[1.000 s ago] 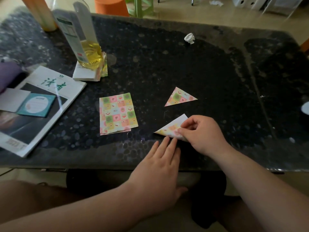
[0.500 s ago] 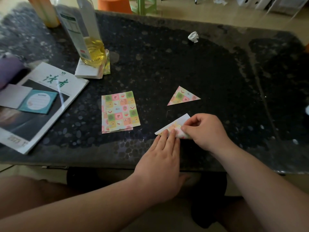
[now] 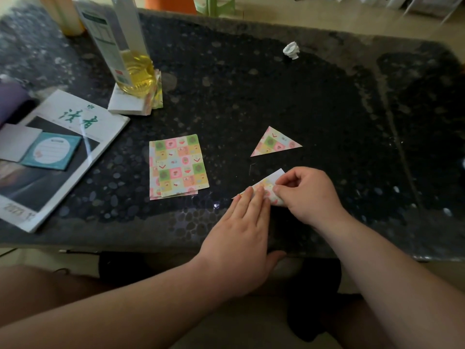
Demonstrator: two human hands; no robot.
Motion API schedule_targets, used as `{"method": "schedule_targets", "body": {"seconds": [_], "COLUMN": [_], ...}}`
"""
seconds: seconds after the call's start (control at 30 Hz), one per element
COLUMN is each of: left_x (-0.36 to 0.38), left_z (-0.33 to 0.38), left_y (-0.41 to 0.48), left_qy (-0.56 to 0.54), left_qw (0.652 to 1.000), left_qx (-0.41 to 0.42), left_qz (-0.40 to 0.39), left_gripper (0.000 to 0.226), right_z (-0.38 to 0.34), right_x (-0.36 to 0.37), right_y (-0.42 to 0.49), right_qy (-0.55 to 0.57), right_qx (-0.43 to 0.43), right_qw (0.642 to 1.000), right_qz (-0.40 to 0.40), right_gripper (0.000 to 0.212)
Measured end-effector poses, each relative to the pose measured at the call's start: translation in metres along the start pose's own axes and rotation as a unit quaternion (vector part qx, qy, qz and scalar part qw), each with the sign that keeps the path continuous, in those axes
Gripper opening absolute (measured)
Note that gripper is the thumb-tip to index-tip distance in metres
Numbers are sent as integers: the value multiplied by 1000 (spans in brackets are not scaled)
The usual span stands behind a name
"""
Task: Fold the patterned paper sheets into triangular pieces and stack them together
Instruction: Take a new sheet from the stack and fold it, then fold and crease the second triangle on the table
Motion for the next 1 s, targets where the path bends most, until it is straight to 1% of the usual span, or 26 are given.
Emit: {"method": "schedule_targets", "body": {"seconds": [0.23,0.5,0.67,0.8,1.0], "left_x": [2,6,8,9,6], "left_z": [3,7,10,10,9], "left_y": [0,1,2,3,4], "left_qy": [-5,10,11,10,0], "left_qw": [1000,1000,999,999,999], "left_qx": [8,6,16,19,17], "left_qz": [5,-18,-38,-40,-34], "left_gripper": [91,90,88,87,87], "right_z": [1,3,3,2,4], "right_x": [1,3,3,4,4], "right_y": [2,3,4,3,5], "right_qy": [-2,11,-7,-6,4], "right_qx": [10,22,19,20,24], "right_qw": [1000,1000,1000,1000,1000], "right_qz": [1,-5,-16,-23,-13], "right_gripper": [11,12,16,17,14]}}
Point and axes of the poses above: each hand's wrist, its own y-axis towards the middle knuckle, its own x-axis out of the palm, z = x × y, the point moved 9 cm from there along y, towards the middle knuckle, and after that the axes turned 3 degrees about -y, right-handed, at the moved point
